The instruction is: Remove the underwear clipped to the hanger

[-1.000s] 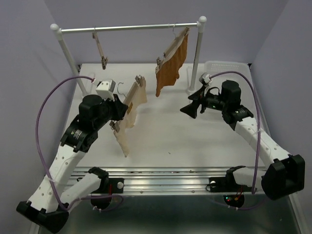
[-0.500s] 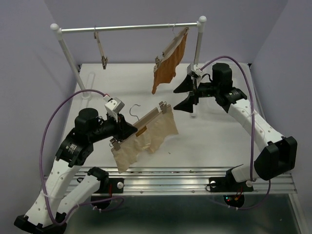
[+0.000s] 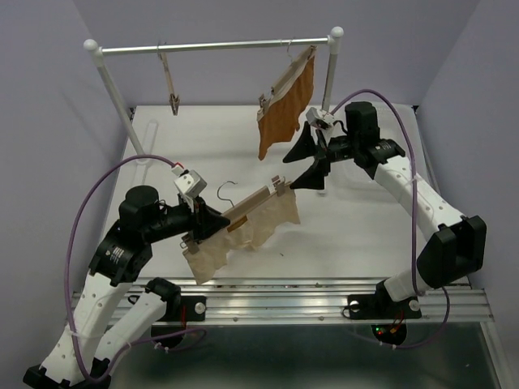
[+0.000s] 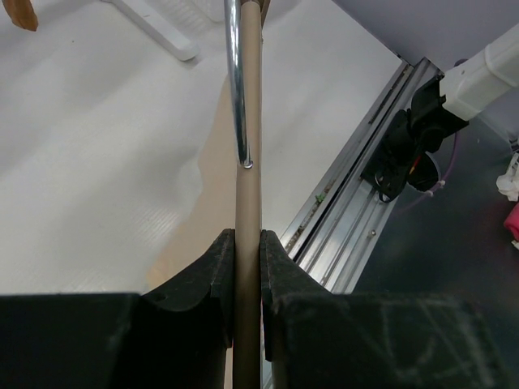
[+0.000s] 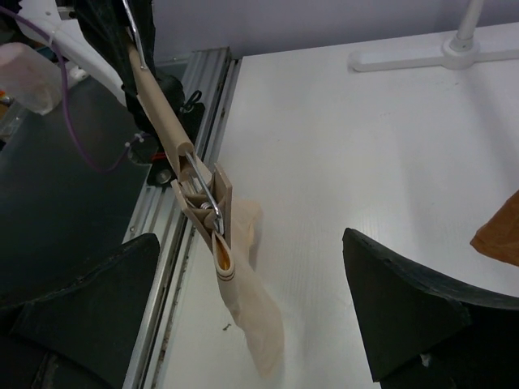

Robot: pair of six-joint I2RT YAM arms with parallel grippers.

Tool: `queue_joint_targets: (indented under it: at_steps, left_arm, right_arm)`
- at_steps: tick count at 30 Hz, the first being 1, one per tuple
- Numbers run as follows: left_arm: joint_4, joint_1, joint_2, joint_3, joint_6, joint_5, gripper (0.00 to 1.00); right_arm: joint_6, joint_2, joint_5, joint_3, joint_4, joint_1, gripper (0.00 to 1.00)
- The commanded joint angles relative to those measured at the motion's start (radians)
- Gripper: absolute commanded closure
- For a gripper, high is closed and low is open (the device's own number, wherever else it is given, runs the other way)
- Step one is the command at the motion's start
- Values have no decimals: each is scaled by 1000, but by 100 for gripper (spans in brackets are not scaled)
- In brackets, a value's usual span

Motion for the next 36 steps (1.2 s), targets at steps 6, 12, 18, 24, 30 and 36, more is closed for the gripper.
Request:
queue_joint_targets:
  at_steps: [6,12,18,24,30,36]
  left_arm:
    - [86,-2,-11,-6,14,21,100]
    - [77,-2,-23,-6,17,8,100]
    - [74,-3,-31,-9,12,-2,100]
    - [71,-2,-37,-17,5,-8,100]
    - [67,-3,-37,-18,2,-22,100]
    - [68,-3,-37,-17,2,-26,100]
  right_arm:
    - [71,26,-29,63,2,66,0]
    - [93,0,-44,39,42,86,0]
    - [119,-5,-48,27,73,104,0]
    - [120,-10,-66,27,71,114,6]
    - [136,-20,-81,13,116,140,6]
    - [151,-34,-83,0,137,149,7]
